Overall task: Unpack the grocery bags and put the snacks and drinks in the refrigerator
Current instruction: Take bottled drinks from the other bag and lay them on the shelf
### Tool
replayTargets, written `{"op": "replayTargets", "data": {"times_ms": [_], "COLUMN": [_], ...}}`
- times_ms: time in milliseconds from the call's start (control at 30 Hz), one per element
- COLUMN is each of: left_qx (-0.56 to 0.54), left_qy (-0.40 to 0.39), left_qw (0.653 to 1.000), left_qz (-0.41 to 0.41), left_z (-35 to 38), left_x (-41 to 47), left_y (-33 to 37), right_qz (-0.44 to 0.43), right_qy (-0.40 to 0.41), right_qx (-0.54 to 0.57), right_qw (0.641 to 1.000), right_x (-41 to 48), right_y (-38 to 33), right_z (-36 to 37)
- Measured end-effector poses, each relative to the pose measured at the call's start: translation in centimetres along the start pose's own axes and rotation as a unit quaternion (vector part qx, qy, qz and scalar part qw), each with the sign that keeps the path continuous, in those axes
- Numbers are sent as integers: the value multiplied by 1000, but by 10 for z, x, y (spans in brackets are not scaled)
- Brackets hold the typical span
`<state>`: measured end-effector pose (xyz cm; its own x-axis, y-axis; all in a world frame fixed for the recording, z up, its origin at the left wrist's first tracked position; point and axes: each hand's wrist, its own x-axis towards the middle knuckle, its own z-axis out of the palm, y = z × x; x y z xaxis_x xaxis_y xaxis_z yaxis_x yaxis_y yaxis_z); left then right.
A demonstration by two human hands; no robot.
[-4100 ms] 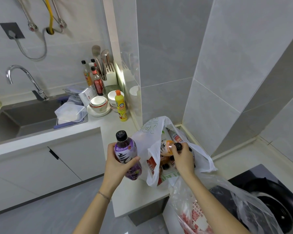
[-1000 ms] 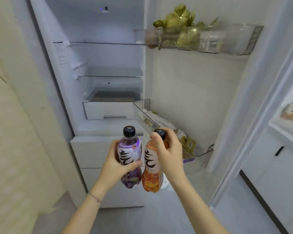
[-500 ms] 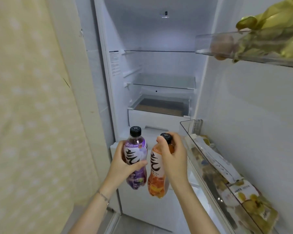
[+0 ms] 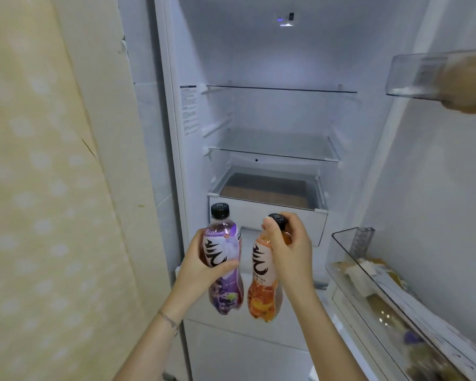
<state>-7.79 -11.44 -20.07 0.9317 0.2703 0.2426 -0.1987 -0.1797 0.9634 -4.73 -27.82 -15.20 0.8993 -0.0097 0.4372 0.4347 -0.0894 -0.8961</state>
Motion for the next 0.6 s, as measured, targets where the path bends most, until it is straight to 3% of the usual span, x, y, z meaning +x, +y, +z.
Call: {"op": "replayTargets", "data": {"times_ms": [333,600], "left_qx": [-31,-85], "left_qy": [-105,-97], "left_qw": [990,983], "left_qz": [89,131], "left_z": [-42,-37], "left_x": [141,210], "left_y": [10,31], "right_qz": [-52,-61], "right_qy": [99,157], "right_qx": [0,6], "right_qw": [994,986], "right_x": [95,147], "right_y": [-1,-4], "right_z": [79,93]}}
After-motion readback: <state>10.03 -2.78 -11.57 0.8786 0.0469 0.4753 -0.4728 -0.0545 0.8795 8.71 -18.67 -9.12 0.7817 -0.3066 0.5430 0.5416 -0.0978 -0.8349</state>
